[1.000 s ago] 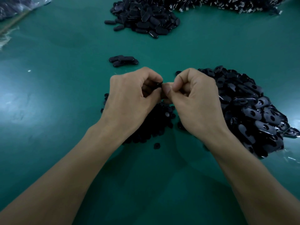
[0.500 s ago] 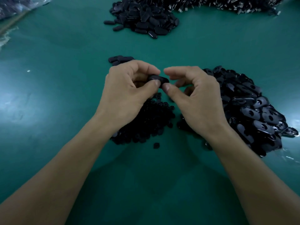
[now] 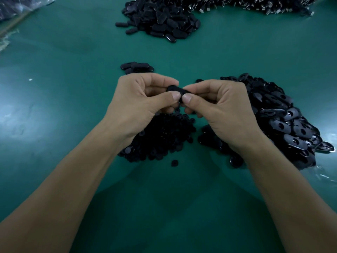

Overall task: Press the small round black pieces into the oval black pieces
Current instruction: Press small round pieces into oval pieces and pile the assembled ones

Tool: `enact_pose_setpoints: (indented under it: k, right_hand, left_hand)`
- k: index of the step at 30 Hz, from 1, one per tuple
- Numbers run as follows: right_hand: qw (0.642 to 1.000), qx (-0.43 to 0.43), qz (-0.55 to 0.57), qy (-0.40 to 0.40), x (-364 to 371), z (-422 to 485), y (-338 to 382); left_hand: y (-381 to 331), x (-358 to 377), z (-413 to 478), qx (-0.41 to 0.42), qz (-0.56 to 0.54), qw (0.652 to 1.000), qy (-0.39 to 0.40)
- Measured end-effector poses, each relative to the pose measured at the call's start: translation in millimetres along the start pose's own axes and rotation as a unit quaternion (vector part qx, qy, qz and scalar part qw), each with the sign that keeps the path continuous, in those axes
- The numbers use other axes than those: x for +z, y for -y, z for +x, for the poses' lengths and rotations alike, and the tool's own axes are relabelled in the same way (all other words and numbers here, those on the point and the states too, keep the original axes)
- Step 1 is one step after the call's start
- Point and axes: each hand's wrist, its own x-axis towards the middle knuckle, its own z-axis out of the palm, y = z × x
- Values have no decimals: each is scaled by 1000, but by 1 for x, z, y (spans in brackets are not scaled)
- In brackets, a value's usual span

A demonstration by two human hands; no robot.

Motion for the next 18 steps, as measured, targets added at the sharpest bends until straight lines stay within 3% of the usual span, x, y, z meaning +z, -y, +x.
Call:
enact_pose_setpoints:
  k: [18]
  right_hand:
    - [998, 0, -56, -27, 4, -2, 3]
  left_hand:
    - [-2, 2, -5, 51, 46, 998, 11]
